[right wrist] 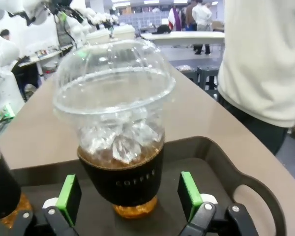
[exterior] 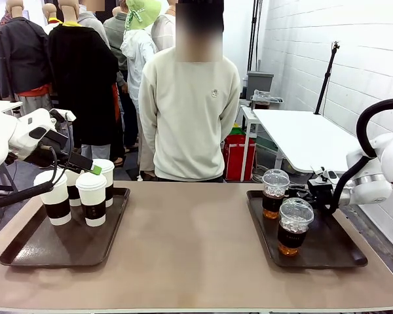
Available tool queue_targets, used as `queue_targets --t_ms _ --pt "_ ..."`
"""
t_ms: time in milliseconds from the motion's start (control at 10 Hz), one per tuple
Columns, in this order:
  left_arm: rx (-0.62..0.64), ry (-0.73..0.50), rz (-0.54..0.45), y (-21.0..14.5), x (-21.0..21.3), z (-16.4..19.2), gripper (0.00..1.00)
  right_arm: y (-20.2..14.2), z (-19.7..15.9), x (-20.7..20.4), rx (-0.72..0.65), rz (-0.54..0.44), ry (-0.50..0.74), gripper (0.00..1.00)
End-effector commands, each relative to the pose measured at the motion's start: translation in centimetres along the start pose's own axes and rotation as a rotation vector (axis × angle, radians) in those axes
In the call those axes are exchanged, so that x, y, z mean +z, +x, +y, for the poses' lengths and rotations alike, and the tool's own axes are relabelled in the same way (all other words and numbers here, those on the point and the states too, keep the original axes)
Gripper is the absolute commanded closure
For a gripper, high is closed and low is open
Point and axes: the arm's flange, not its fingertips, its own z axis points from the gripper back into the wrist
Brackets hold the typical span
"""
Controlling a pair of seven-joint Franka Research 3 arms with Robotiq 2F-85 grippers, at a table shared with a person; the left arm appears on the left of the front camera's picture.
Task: Distribute the coffee onto the tray.
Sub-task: Pick up another iced Americano from the middle of the table and place it on the right Handle tray.
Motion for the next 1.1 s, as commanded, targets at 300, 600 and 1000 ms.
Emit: queue_targets --t_ms 300,600,1000 --pt "0.003 -0.014 -0.008 0.0 -0.2 0.3 0.00 1.7 1.4 5.0 -0.023 0.025 -0.118 0.00" --pt "0.003 -0.014 -0.008 0.0 -0.2 0.3 0.00 1.5 0.8 6.0 0.000 0.023 -0.100 0.00" --pt "0.003 -0.014 -0.008 0.0 -0.2 0.3 0.00 1.5 0.8 6.0 0.000 0.023 -0.100 0.00"
